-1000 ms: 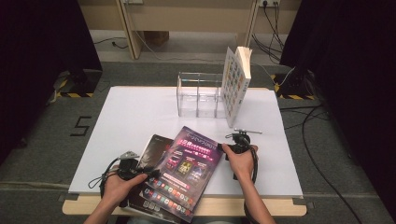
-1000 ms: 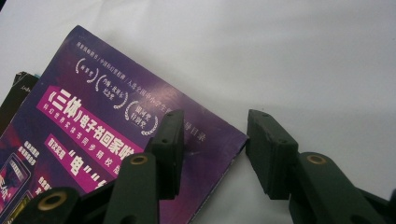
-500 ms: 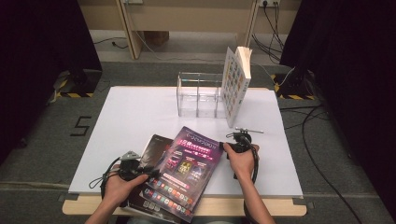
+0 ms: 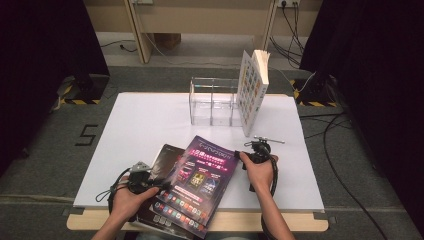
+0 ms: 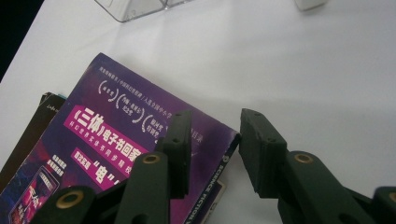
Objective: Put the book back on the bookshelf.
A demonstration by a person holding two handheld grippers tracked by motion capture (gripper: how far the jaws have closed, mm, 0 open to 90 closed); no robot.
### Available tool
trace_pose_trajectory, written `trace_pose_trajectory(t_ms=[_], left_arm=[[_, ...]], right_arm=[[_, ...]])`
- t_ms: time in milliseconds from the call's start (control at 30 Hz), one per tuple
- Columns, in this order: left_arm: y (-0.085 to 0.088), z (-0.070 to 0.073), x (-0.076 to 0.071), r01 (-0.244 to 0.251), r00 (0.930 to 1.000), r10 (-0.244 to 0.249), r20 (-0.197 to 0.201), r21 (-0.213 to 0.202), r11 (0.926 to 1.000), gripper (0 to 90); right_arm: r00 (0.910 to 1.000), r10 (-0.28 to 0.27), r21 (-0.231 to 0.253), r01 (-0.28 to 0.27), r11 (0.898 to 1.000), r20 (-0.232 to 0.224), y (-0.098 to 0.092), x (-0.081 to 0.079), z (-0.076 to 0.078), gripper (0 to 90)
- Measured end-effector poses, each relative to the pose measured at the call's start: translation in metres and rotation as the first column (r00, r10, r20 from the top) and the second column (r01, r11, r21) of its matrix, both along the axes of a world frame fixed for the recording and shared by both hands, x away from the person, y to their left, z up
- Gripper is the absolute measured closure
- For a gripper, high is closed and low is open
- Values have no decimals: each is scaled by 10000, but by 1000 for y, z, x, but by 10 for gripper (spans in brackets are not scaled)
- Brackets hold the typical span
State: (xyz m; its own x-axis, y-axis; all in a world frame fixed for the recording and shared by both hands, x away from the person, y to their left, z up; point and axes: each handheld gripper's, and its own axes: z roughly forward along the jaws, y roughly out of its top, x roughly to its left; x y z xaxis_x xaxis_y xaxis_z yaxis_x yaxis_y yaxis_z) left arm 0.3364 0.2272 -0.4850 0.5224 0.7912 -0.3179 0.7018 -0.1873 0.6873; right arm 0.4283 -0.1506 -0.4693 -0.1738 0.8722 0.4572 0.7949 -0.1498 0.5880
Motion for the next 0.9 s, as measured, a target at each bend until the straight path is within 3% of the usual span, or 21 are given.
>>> trace_pose_trajectory(t_ms=[367, 467, 633, 767, 833, 900], left_arm=[[-2, 0, -1, -55, 10000, 54, 43, 104, 9999, 647], [-2, 0, -1, -59, 10000, 59, 29, 83, 9999, 648], [-2, 1, -1, -76, 10000, 76, 49, 112, 9999, 648], [-2, 1, -1, -89, 10000, 88, 40, 113, 9999, 649], [-2, 1, -1, -89, 10000, 88, 33, 127, 9999, 650], [-2, 1, -1, -96, 9999, 95, 38, 123, 9999, 651]], right_arm=[[9998, -200, 309, 201, 9993, -27, -1, -4, -1, 631], [9993, -290, 645, 304, 9975, -232, -2, -5, -3, 624], [9987, -309, 722, 338, 9968, -406, -1, -7, -5, 623], [9991, -230, 746, 257, 9969, -363, 0, -9, -6, 633], [9969, 224, 1299, -125, 9914, -752, 3, -10, -8, 631], [9962, 471, 1131, -386, 9928, -736, 10, -13, -9, 619]])
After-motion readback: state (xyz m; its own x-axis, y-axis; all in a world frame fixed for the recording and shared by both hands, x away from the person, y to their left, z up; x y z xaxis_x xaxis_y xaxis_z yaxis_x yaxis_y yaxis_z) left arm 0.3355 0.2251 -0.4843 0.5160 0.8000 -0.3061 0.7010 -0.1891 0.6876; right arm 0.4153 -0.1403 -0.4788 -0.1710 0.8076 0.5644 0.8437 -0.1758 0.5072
